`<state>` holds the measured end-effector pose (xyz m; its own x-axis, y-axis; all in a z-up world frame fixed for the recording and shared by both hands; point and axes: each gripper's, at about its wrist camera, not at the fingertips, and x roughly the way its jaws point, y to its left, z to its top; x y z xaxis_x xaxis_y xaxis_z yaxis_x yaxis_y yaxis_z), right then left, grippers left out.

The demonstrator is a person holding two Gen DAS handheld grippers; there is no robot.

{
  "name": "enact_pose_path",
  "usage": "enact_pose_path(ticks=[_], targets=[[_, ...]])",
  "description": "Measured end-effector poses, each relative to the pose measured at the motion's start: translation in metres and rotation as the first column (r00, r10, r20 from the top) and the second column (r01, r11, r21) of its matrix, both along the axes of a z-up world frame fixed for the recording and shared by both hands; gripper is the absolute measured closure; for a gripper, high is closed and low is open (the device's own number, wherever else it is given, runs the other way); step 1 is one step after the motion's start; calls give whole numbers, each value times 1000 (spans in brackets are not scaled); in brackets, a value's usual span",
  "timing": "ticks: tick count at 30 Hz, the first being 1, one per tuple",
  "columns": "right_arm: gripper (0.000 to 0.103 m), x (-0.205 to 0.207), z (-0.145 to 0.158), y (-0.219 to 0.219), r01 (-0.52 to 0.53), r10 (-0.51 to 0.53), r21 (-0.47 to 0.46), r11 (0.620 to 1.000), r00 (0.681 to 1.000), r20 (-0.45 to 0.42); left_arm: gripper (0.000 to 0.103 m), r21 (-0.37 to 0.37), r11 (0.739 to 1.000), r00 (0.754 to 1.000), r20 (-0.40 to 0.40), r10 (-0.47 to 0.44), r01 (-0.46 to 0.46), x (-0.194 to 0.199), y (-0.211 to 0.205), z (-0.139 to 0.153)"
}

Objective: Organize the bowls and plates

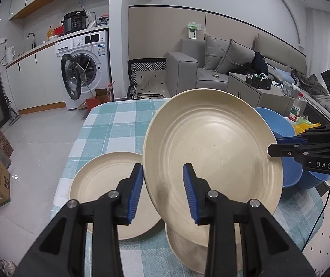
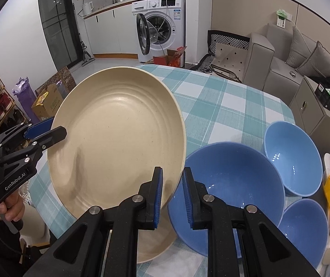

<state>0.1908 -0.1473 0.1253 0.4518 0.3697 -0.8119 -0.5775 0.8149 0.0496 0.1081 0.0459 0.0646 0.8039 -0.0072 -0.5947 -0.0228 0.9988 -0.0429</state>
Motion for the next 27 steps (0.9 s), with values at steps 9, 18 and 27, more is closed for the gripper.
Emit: enact_pose_path(ticks=[9,18,27], targets=[[85,-13,-4,-6,-4,4,0,1000,1000,-4,69,3,1000,1000,-2,-9,9,-11,-2,-2],[85,-25,-9,-3,-34,34,9,999,999,-8,69,3,1000,1000,-21,7,-7,-19,2,-12],[85,-29,-20,-2,-40,40,11,999,999,-29,69,-4,1000,999,-52,10,-10,-21,2,-27]])
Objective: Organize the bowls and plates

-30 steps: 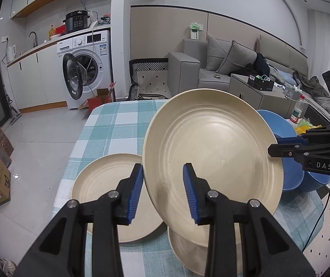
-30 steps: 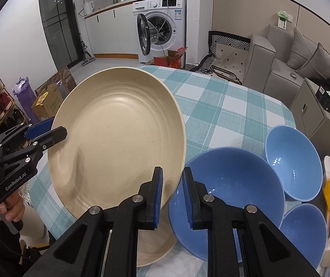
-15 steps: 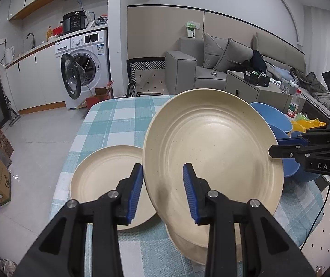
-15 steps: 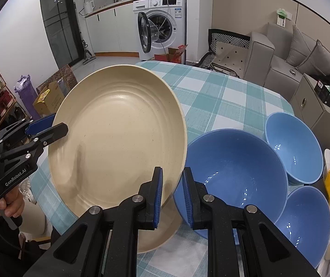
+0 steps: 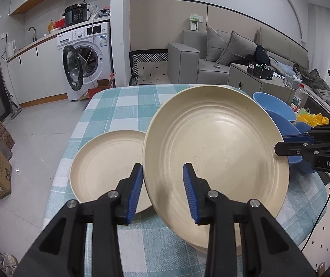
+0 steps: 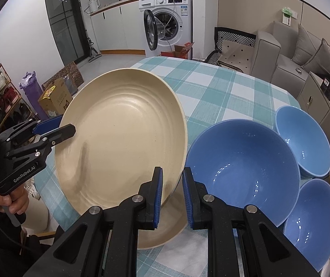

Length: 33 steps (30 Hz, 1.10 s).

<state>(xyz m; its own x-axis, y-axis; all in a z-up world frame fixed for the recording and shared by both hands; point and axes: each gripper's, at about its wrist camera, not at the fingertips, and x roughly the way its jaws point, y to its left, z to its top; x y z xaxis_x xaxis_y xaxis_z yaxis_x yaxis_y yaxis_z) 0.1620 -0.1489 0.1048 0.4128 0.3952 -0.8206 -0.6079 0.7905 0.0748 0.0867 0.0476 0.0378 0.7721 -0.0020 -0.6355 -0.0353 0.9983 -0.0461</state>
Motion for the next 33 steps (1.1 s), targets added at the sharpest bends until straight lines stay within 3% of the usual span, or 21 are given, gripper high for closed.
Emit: enact_pose_path(ticks=[33], targets=[[85,-14,-45,1,-15,13,-61,998,999,-35,69,1,1000,997,-73,-8,8,-3,-3,-37]])
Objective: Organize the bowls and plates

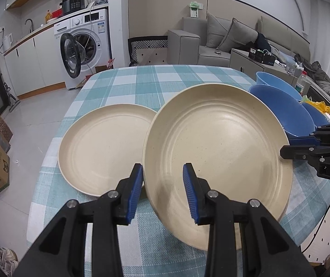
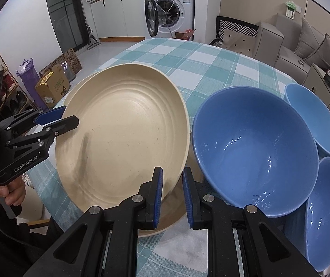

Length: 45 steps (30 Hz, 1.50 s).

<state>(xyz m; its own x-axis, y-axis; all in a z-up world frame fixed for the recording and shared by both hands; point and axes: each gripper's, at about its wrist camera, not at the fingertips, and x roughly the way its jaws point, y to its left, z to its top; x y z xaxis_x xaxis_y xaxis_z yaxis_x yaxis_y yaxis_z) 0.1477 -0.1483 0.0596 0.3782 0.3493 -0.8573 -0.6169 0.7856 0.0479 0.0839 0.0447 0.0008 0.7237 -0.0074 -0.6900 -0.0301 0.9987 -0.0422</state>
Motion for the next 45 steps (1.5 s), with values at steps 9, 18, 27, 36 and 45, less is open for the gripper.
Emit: enact_pose_path(ticks=[9,18,27,36,45], targets=[[85,-6,-3,-1,2,-2,-11,1000,1000,-2,69,20,1000,1000,-12,-4,4,1,-5,-5],[85,-10,-9,-1,0,0,-27,1000,1000,0,69,32,999,1000,-23,-7,8,3,-8,-10],[85,-14,-17,-3,-7,7,-31,999,1000,-13,69,35,999,1000,-26,-3,4,2,-8,-10],[85,-13,-20,-4,8,-8,-49,999,1000,-5,69,43,999,999,-32,-13,15,6,-11,-14],[85,-9,-26,-8,31,-32,-73,997,999,-8,69,79,996,999,-41,-30,33,16,-23,-19]])
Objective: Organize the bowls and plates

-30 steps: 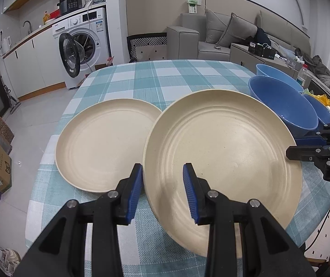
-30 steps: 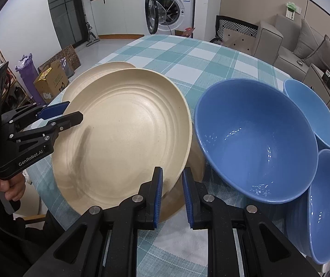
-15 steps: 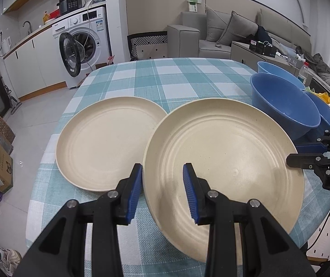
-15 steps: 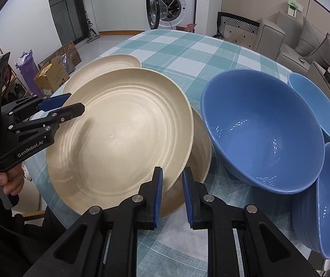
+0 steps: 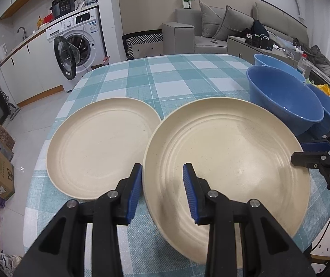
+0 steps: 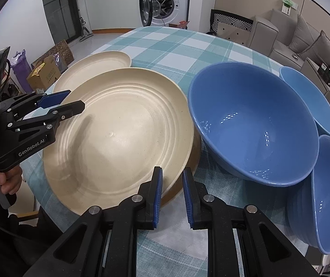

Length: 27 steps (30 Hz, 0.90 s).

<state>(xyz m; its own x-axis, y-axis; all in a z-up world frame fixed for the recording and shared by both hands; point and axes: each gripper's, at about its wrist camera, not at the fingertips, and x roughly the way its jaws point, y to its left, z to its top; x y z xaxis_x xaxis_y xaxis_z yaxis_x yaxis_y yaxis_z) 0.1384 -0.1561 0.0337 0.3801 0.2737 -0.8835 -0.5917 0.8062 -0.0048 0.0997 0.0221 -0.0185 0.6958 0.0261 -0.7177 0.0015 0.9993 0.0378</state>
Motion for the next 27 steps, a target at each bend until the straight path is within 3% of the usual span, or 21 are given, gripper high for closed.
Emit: enact_pose_path(ticks=[27], targets=[[84,6,-17,2,21,-21,-57,998,1000,-16,69,52,998,1000,-6,-22,22,10,-13,-15]])
